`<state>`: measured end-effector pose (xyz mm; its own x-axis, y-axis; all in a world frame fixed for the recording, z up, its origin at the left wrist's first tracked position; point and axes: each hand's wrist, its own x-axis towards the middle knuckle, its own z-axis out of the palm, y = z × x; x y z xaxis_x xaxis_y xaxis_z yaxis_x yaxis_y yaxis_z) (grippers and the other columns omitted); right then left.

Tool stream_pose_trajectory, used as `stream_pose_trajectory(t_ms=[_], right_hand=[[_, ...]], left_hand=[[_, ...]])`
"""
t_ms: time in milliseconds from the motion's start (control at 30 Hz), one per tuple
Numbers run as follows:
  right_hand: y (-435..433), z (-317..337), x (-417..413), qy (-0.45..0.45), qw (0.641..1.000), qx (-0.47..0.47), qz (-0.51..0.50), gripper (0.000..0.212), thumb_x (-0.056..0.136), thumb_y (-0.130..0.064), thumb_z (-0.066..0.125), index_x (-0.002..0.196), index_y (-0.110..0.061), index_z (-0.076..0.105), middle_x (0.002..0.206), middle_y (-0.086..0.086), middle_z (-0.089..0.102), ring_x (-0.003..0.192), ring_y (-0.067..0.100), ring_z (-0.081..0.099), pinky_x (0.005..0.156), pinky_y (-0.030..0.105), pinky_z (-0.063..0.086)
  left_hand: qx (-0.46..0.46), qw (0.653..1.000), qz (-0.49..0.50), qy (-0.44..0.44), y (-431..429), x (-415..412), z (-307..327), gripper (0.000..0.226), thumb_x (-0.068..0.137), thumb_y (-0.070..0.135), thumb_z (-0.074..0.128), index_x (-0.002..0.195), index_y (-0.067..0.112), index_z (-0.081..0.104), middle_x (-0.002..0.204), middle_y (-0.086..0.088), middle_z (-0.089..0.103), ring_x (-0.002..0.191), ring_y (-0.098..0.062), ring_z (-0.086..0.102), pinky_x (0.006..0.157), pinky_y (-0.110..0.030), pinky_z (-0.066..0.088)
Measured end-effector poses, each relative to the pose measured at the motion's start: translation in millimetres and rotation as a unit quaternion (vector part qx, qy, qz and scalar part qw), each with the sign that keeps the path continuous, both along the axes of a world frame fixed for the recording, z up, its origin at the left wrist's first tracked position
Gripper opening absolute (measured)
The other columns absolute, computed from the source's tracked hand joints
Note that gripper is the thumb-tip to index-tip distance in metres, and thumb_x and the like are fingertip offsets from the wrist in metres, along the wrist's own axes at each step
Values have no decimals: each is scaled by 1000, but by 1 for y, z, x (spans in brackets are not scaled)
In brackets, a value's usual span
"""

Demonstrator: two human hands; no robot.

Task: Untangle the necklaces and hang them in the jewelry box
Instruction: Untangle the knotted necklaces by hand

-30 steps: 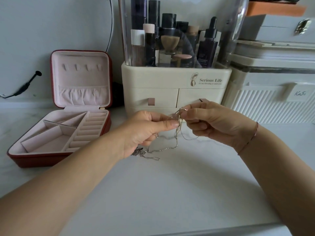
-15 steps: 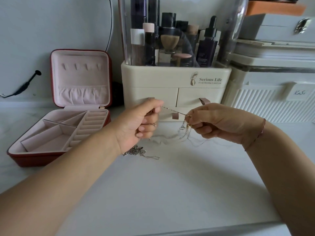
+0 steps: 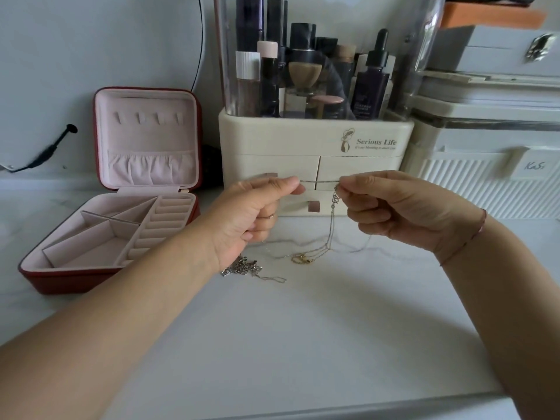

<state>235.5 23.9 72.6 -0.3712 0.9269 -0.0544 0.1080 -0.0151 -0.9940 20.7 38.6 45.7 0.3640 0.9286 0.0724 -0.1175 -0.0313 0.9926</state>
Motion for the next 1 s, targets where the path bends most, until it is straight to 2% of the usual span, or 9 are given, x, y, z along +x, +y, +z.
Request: stream_pose_trajectory(t_ms=[200, 333, 467, 533, 633, 733, 800, 900, 1000], right_hand=[[0, 0, 0, 71, 996, 52, -15, 15, 82, -27, 58, 81, -14, 64, 71, 4, 12, 49, 7, 20, 46, 19, 12], [1, 1, 0, 118, 989, 89, 24, 17, 89, -25, 51, 91, -12, 63, 60, -3, 21, 46, 5, 22, 43, 18, 13], [1, 0, -3, 134, 984, 90, 80, 21, 93, -23, 47, 104, -12, 61, 55, -7, 29, 44, 5, 21, 41, 18, 15], [1, -1, -4, 134, 982, 83, 104, 23, 94, -22, 45, 109, -13, 61, 54, -8, 29, 44, 5, 20, 40, 19, 15], [0, -2, -6, 136, 980, 72, 126, 26, 94, -22, 44, 112, -12, 60, 53, -8, 29, 44, 5, 19, 40, 18, 15], [-1, -2, -7, 140, 979, 68, 131, 26, 94, -22, 44, 112, -13, 60, 52, -9, 29, 44, 6, 17, 40, 17, 16], [-1, -1, -6, 142, 980, 68, 125, 26, 94, -22, 43, 111, -15, 61, 52, -9, 28, 44, 6, 16, 40, 18, 15], [-1, 1, -3, 151, 980, 67, 113, 25, 94, -21, 42, 109, -15, 61, 51, -10, 29, 43, 5, 16, 39, 17, 15], [-2, 4, -1, 166, 979, 66, 99, 24, 94, -22, 41, 107, -16, 60, 52, -9, 22, 43, 5, 14, 39, 17, 14]], left_hand=[[17, 999, 30, -2, 2, -1, 0, 20, 72, 37, 66, 79, 18, 72, 52, 6, 22, 41, -6, 16, 37, -18, 11], [29, 998, 16, 58, -1, 3, -3, 25, 69, 34, 69, 85, 15, 70, 60, 6, 44, 41, -6, 21, 38, -18, 13], [42, 992, 5, 116, -7, 11, -4, 12, 76, 23, 73, 86, 19, 67, 59, 13, 57, 34, -1, 30, 36, -13, 20], [45, 991, -4, 126, -8, 13, -5, 15, 78, 21, 72, 92, 18, 70, 58, 11, 51, 34, -1, 29, 36, -14, 20], [54, 989, -7, 135, -9, 15, -6, 20, 80, 21, 72, 99, 16, 72, 47, 14, 38, 37, -4, 22, 38, -16, 18], [55, 990, 6, 132, -11, 17, -5, 18, 83, 20, 69, 98, 12, 71, 38, 16, 43, 36, -4, 25, 38, -14, 20], [58, 990, 14, 127, -10, 15, -4, 20, 85, 24, 66, 98, 11, 73, 40, 17, 36, 36, -4, 28, 38, -12, 22], [68, 991, 17, 115, -9, 13, -4, 24, 84, 33, 65, 96, 16, 76, 53, 6, 23, 46, -11, 17, 40, -17, 18], [73, 989, 22, 127, -9, 12, -4, 24, 83, 29, 66, 101, 15, 74, 45, 15, 30, 39, -7, 25, 39, -13, 21]])
